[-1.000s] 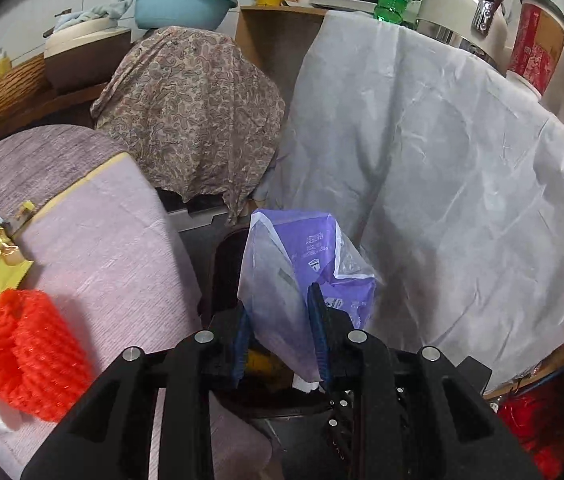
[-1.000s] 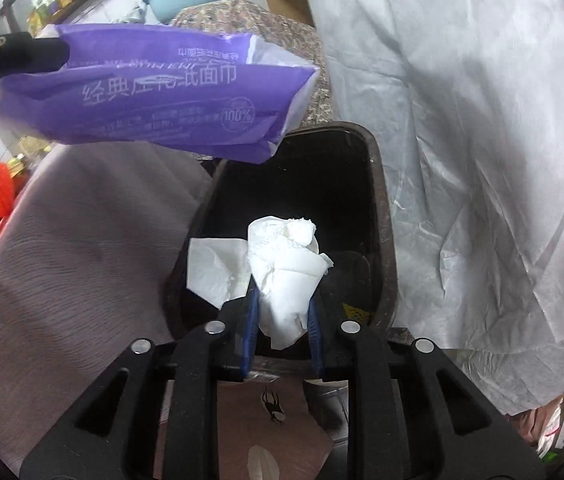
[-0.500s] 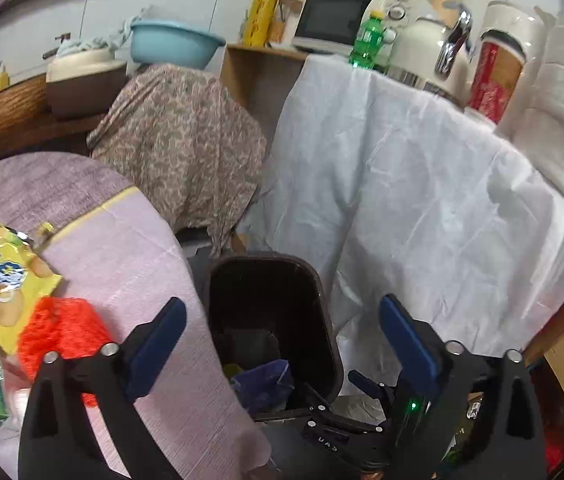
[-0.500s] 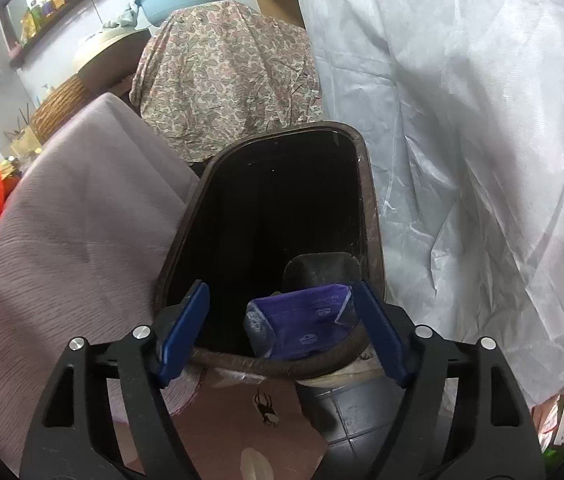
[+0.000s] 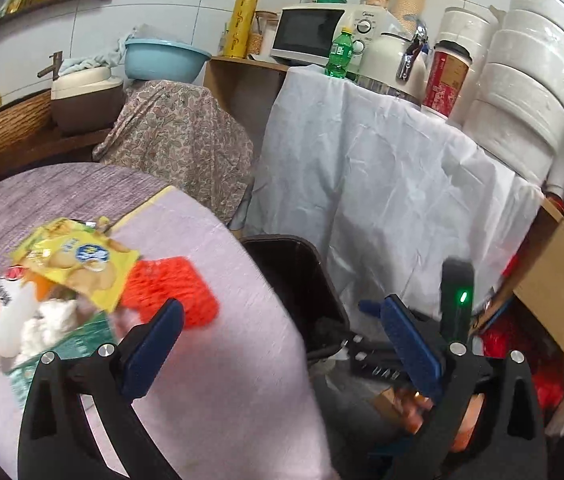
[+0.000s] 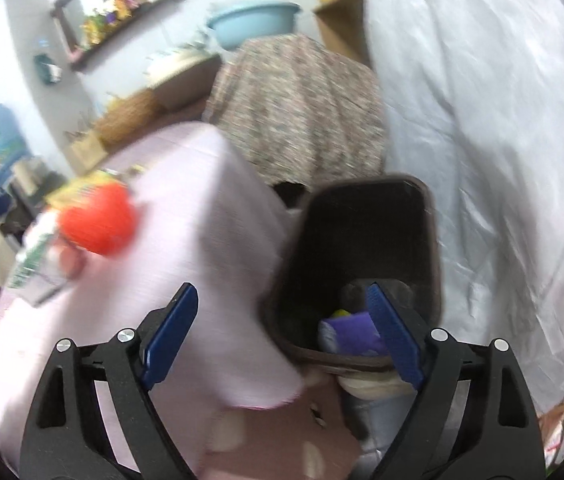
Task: Collect trash
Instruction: 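Grasp red mesh net with right tool while left tool grasps green carton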
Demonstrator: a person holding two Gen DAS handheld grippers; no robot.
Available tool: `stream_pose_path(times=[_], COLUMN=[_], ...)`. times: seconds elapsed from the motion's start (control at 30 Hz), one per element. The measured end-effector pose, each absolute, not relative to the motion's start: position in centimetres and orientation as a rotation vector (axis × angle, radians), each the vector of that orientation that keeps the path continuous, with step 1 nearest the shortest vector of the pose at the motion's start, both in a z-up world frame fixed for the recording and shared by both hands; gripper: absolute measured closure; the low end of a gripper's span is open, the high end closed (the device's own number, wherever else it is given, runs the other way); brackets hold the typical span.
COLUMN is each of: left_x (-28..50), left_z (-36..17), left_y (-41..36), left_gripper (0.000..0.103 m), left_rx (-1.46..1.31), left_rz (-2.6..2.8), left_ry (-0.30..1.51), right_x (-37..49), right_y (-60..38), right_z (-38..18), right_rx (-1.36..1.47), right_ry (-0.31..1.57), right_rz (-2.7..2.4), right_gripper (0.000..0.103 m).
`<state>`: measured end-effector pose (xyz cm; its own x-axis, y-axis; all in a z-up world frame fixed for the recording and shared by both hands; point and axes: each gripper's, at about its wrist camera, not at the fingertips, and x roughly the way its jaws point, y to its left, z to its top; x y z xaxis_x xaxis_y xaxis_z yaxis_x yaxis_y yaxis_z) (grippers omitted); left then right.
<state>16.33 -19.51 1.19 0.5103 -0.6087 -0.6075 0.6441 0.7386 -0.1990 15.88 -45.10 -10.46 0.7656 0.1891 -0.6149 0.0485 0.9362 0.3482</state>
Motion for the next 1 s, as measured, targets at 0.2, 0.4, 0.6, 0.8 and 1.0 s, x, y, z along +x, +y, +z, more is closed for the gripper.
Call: stream_pose_path(times=[0.2, 0.4, 0.6, 0.8, 1.0], left_x=[15.1, 15.0, 15.8, 16.2, 17.1], left_z=[1.6, 1.0, -0.2, -1.4, -2.4], left_y=[-14.5, -10.6, -7.6, -6.1, -5.2], left_gripper=[0.005, 0.005, 0.005, 0.005, 0.005], left_rx=[0.171, 0.187, 0.162, 0.214, 0.21], left_rz=[-0.673, -0.6, -0.555, -0.547, -0.541], left_ry=[0.628, 0.607, 0.635, 0.661, 0.704], right_x=[16.9, 19.0, 21.2, 23.3, 24.5], right_y=[-41.0, -36.5, -33.1, -29.8, -29.5], right_z=[-7.5, -5.7, -5.2, -5.3, -5.5], right_rx=[0.34, 0.27, 0.199, 0.068, 0.067], right_ry=[0.68, 0.701, 0.748, 0.796, 0.795], right_rz=[0.243, 0.354, 0.392, 0.389, 0.4], right_gripper=[0.01, 0.01, 0.01, 0.01, 0.032])
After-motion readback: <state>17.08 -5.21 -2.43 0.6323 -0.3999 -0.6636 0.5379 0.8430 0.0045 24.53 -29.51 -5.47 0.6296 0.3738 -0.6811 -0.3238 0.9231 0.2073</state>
